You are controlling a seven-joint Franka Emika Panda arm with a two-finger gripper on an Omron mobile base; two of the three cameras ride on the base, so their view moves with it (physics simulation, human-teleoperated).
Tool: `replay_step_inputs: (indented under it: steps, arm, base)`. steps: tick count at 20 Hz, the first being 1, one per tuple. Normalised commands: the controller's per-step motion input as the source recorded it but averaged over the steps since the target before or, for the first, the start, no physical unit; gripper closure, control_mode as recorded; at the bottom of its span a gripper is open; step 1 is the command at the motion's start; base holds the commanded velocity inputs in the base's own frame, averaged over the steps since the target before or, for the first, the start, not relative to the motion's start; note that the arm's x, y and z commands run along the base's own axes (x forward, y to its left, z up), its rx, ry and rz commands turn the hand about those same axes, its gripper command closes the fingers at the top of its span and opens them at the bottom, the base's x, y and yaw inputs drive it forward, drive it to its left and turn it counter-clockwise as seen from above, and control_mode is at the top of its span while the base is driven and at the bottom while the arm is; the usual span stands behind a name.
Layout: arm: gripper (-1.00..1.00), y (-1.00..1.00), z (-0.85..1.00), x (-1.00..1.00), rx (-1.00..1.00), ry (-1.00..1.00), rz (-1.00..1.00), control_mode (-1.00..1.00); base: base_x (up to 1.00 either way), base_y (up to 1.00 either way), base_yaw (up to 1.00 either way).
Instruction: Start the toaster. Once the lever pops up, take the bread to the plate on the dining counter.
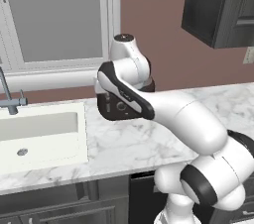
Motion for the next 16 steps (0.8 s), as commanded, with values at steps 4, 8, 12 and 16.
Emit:
replay_step_inputs:
  steps: [4, 8, 12, 16]
  arm:
    - [-1.0, 0.0, -0.12, 0.09, 0.0, 0.0, 0.0, -1.0]
    - [-1.0, 0.0, -0.13, 0.02, 0.0, 0.0, 0.0, -1.0]
    - [-1.0, 0.0, -0.15, 0.06, 0.0, 0.0, 0.0, -1.0]
    - [-1.0, 0.0, -0.19, 0.05, 0.0, 0.0, 0.0, -1.0]
  base:
    - [0.0, 0.0, 0.0]
    - [0.0, 0.0, 0.0]
    - [0.0, 0.0, 0.0]
    - [0.0, 0.0, 0.0]
